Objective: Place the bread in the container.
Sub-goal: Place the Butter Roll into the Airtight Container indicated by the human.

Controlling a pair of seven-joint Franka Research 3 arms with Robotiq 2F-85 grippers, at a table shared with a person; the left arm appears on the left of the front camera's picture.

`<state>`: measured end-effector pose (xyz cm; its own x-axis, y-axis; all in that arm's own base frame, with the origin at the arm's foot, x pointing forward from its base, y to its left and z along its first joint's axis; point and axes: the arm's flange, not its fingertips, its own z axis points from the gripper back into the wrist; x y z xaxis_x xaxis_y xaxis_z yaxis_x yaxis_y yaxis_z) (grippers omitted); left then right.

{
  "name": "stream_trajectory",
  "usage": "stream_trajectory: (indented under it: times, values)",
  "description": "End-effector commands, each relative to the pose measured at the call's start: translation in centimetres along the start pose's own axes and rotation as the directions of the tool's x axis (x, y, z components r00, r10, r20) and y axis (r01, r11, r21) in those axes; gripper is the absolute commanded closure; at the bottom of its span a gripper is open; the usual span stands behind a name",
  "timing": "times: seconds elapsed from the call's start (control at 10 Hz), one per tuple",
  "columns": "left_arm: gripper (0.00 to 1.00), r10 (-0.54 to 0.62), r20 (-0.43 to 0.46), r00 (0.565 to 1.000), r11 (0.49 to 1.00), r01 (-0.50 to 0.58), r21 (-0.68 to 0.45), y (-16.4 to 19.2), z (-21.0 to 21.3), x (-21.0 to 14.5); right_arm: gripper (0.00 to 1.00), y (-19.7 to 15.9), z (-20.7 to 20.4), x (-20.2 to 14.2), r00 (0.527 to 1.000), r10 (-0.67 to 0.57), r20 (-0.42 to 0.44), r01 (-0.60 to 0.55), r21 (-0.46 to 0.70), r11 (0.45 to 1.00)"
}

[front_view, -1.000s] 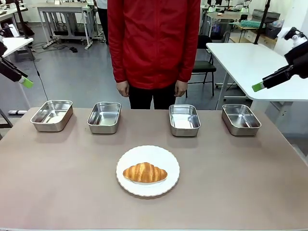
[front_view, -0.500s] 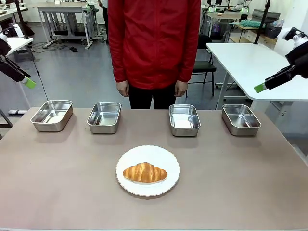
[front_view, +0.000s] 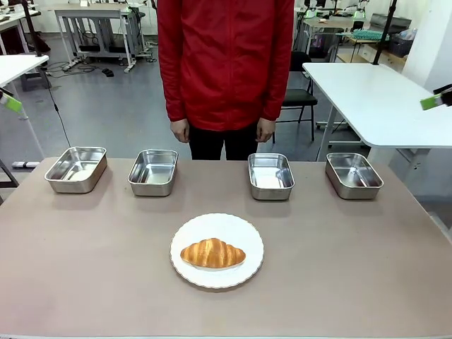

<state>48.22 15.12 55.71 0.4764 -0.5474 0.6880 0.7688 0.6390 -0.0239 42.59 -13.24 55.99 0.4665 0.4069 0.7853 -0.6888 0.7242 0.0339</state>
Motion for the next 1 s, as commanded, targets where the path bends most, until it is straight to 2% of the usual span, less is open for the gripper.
stream_trajectory:
  times: [0.0,0.3,0.5,0.9]
  values:
    - [0.00,-0.064,0.088,0.994,0.998,0.063,0.007,0.9,1.5,-0.2,0.00,-0.5,-0.2,-0.9,0.999,0.032,0.038,-0.033,0.031,0.999]
    - [0.00,-0.084,0.187,0.979,0.996,0.086,-0.005,1.5,4.6,-1.1,0.00,-0.9,1.9,-1.8,0.996,0.030,0.083,-0.031,0.021,0.999]
    - [0.00,-0.075,0.230,0.970,0.997,0.080,-0.011,0.3,5.8,-1.1,0.00,-0.9,2.7,-1.9,0.995,0.036,0.098,-0.037,0.016,0.999]
    - [0.00,-0.021,0.257,0.966,1.000,0.021,0.005,-1.1,6.4,-0.8,0.00,-0.4,3.0,-1.1,0.992,0.048,0.119,-0.049,0.009,0.999]
